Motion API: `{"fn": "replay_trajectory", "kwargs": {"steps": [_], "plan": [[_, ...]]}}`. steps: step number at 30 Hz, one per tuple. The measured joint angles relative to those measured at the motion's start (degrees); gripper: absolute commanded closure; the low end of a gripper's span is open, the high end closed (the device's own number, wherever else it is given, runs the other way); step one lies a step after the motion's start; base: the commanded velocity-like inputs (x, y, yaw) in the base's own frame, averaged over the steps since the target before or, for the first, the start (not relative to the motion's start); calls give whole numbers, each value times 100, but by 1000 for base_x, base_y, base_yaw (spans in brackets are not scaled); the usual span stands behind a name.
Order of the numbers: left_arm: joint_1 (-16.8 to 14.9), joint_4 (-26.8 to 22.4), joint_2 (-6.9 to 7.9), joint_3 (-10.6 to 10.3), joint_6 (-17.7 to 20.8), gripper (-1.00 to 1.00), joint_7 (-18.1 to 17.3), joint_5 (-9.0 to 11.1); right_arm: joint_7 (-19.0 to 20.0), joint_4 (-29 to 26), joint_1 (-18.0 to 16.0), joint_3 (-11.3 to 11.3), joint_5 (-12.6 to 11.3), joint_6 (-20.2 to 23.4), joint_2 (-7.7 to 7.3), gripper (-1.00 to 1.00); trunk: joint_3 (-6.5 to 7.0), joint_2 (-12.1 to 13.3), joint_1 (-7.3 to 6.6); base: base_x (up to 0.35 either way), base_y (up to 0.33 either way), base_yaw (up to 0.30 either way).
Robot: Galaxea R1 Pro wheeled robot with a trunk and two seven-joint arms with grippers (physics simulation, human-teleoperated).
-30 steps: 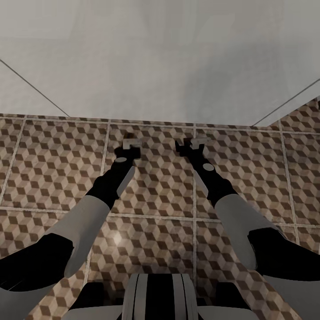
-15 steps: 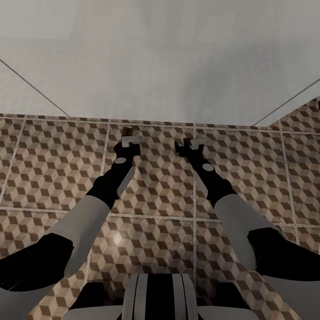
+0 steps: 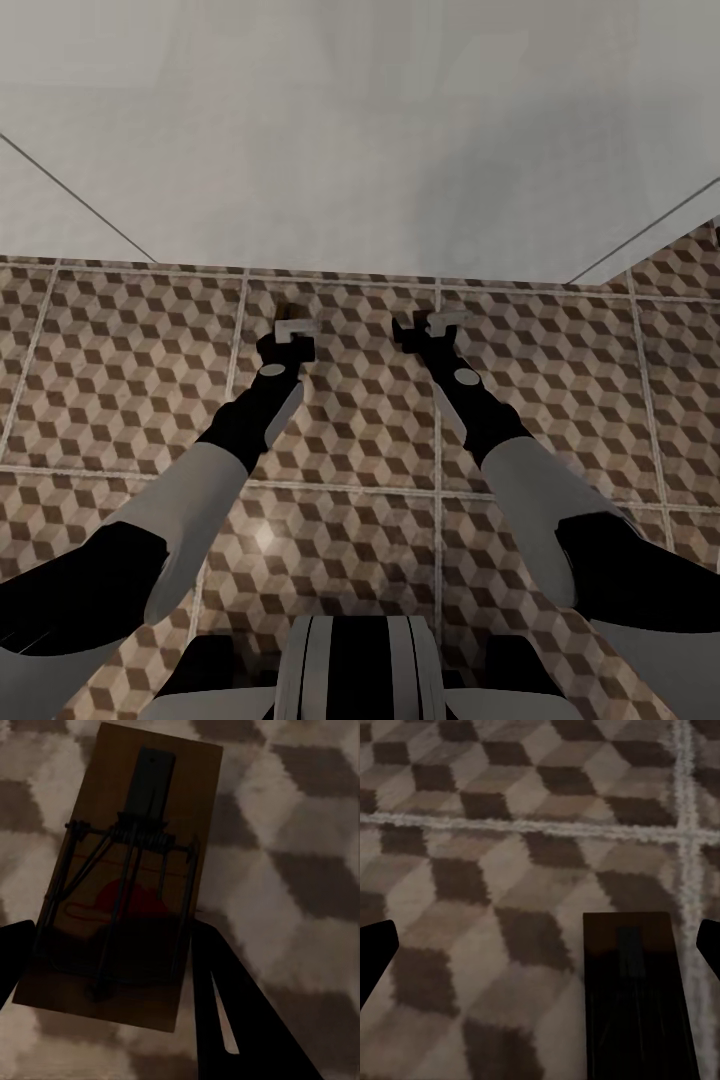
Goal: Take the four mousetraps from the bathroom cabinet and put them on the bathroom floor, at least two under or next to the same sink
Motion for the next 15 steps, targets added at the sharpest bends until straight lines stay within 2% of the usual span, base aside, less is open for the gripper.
{"fn": "replay_trajectory", "kwargs": {"steps": [15], "plan": [[0,209,-6,3,-327,100,-2,-2,0,7,0,0,0,-6,17,-100,0,0,0,0,0,0]]}}
